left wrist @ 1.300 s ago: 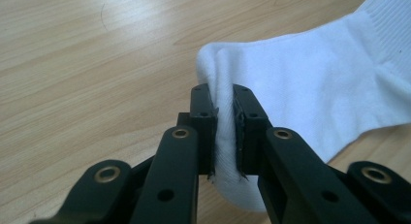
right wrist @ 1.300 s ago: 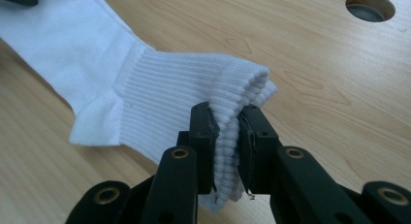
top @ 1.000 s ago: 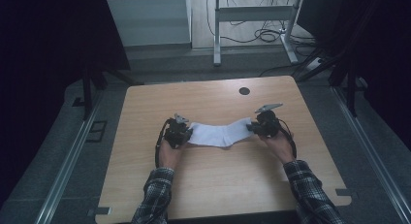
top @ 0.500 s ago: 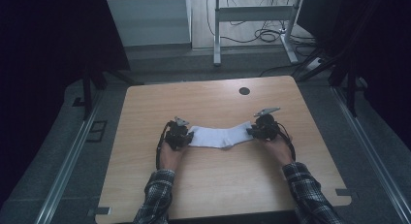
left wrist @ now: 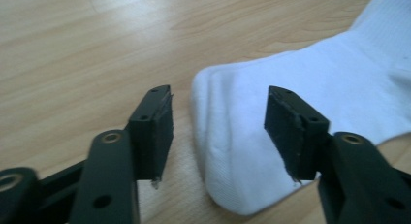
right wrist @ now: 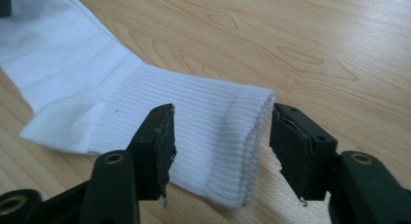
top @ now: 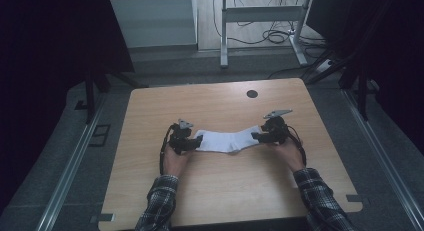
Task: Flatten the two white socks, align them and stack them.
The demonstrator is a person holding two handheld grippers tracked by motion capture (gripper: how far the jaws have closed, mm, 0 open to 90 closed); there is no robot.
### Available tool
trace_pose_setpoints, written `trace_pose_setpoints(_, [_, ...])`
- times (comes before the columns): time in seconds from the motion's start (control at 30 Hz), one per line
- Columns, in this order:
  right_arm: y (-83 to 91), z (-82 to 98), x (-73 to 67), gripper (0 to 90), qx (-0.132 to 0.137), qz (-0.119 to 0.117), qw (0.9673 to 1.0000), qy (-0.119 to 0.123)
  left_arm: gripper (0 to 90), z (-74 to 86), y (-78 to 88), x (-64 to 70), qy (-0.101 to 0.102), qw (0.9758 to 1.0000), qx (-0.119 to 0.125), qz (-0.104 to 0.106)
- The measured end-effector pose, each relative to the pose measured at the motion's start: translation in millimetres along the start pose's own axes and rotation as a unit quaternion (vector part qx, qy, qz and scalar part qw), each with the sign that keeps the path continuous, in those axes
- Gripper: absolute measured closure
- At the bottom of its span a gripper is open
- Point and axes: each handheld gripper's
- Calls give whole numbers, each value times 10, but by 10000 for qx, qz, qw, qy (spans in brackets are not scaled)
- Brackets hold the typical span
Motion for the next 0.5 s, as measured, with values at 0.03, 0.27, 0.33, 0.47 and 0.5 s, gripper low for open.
trace_pose_setpoints(0.03, [8,0,-2,383,9,-17,10000,13,401,4,4,0,-2,10000,5,6])
trace_pose_setpoints(0.27, [65,1,-28,308,37,-125,9999,61,306,26,60,-1,22,9997,-6,229])
trace_pose_setpoints(0.33, [85,0,-38,288,44,-161,9998,60,290,28,88,0,12,9995,1,318])
trace_pose_setpoints(0.47, [118,4,-71,256,33,-187,9997,155,258,38,141,9,51,9994,-11,354])
trace_pose_setpoints(0.5, [128,8,-81,248,47,-198,9997,168,248,40,153,10,56,9994,-10,348])
Point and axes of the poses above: each handheld gripper's, and its own axes: y roughly backward along the jaws, z roughly out of its underside, x roughly to its right, and after that the axes turned 4 degrees about y, right-handed
